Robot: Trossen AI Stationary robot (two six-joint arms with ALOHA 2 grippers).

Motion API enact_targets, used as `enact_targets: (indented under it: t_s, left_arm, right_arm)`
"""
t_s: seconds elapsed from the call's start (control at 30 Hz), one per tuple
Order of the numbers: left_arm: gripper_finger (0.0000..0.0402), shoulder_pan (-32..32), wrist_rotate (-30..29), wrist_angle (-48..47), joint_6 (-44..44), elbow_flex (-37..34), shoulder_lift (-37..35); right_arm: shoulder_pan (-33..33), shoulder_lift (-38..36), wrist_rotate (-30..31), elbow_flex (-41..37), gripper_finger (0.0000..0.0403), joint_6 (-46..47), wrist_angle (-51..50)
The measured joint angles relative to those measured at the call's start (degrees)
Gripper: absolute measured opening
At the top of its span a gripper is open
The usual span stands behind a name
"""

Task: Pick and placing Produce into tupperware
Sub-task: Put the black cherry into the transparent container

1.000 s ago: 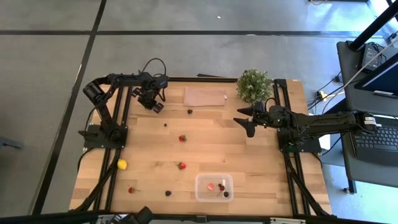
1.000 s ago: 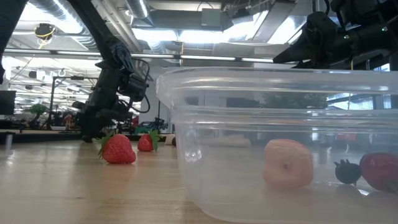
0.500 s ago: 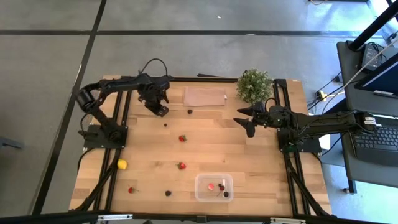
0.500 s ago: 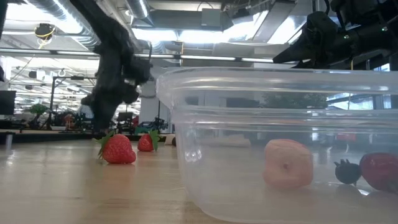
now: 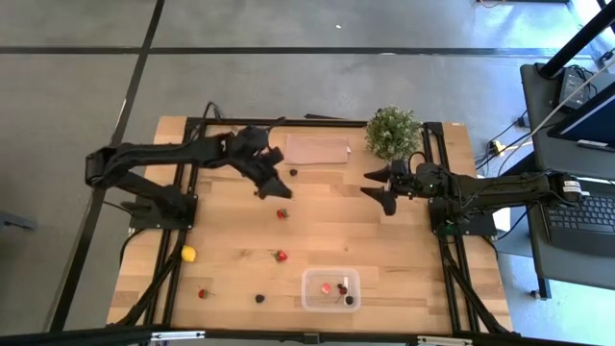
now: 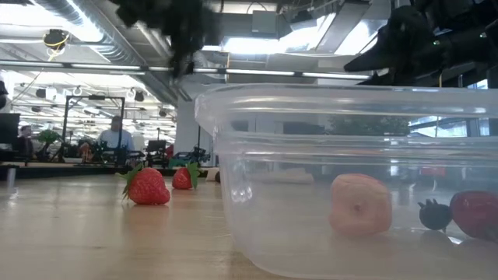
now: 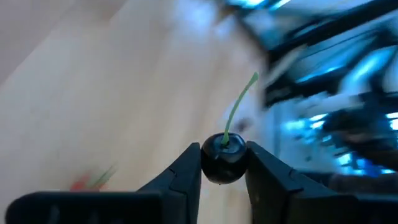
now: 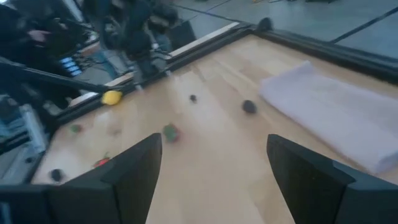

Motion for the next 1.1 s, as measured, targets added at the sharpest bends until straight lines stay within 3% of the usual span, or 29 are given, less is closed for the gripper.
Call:
enact_targets:
  t_s: [0.1, 0.2, 0.4, 0.53, 0.73, 1.1]
  left_arm:
    - [0.0092, -6.8, -4.4, 14.8, -5.8, 0.0, -0.2]
    - [0.0095, -14.5, -10.3, 23.7, -5.7, 0.2, 0.3]
    - [0.0093, -29.3, -29.9, 23.9, -0.3, 0.8, 4.5]
    - [0.0093, -35.8, -37.8, 24.1, 1.7, 4.2, 10.6]
    - [0.0097, -39.2, -40.0, 22.9, 3.0, 14.4, 23.1]
    - [0.0099, -38.8, -39.3, 0.0, 3.0, 34.4, 40.3]
  right_arm:
    - [0.0, 0.0, -2.3, 0.0, 0.0291, 1.6, 0.0]
    - [0.5, 0.0, -3.6, 0.0, 0.0291, 1.9, 0.0]
    - [0.8, 0.0, -4.1, 0.0, 0.0291, 1.9, 0.0]
    - [0.7, 0.0, -4.0, 0.0, 0.0291, 1.9, 0.0]
    - [0.8, 0.0, -4.0, 0.0, 0.0291, 1.9, -0.1]
    - [1.1, 0.0, -4.0, 0.0, 0.0291, 1.8, -1.1]
